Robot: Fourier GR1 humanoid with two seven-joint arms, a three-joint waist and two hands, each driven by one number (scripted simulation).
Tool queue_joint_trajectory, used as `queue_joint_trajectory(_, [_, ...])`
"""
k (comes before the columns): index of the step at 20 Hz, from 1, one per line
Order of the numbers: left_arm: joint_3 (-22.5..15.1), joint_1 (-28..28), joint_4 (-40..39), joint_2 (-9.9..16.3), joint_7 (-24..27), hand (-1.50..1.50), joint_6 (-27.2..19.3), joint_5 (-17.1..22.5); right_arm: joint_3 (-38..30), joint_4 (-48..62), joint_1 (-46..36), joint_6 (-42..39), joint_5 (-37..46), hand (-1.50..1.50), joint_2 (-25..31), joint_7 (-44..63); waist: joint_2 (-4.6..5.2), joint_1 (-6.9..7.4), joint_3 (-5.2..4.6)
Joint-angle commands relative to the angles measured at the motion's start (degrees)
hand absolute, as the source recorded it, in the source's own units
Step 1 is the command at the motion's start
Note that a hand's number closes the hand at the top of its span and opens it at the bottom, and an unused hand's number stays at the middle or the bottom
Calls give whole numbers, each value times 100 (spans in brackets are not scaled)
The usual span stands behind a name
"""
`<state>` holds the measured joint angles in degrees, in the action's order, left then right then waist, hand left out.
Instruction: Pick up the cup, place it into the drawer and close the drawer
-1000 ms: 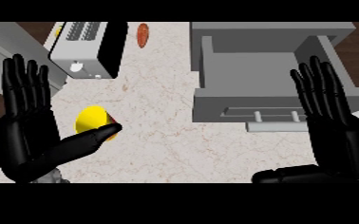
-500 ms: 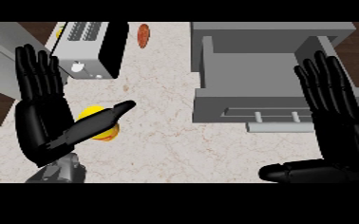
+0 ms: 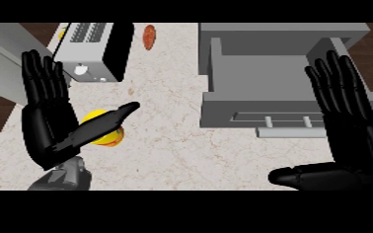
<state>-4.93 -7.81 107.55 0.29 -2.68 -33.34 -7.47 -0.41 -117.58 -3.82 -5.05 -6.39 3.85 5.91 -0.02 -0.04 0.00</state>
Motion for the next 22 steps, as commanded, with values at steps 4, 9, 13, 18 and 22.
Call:
queue_joint_trajectory(4, [201, 111, -462, -27, 407, -150, 24, 310, -56, -252, 74, 46, 49, -150, 20, 152, 1, -10, -1])
queue_joint_trajectory(9, [44, 469, -351, -29, 362, -150, -164, 366, -78, 91, 208, -80, 55, -150, -21, -299, -1, -2, 1])
queue_joint_trajectory(13, [148, 776, -642, -29, 765, -150, -126, 573, -276, 321, -262, -66, -73, -150, 87, -72, 3, 12, 0])
queue_joint_trajectory(18, [-85, 1452, -538, -27, 1122, -150, -285, 824, -279, 66, 22, -221, -166, -150, 121, -141, -1, 10, 0])
queue_joint_trajectory(22, [-102, 1560, -1157, -28, 1912, -150, -402, 1258, 62, 5, -306, 47, 62, -150, -55, 266, 0, 17, -2])
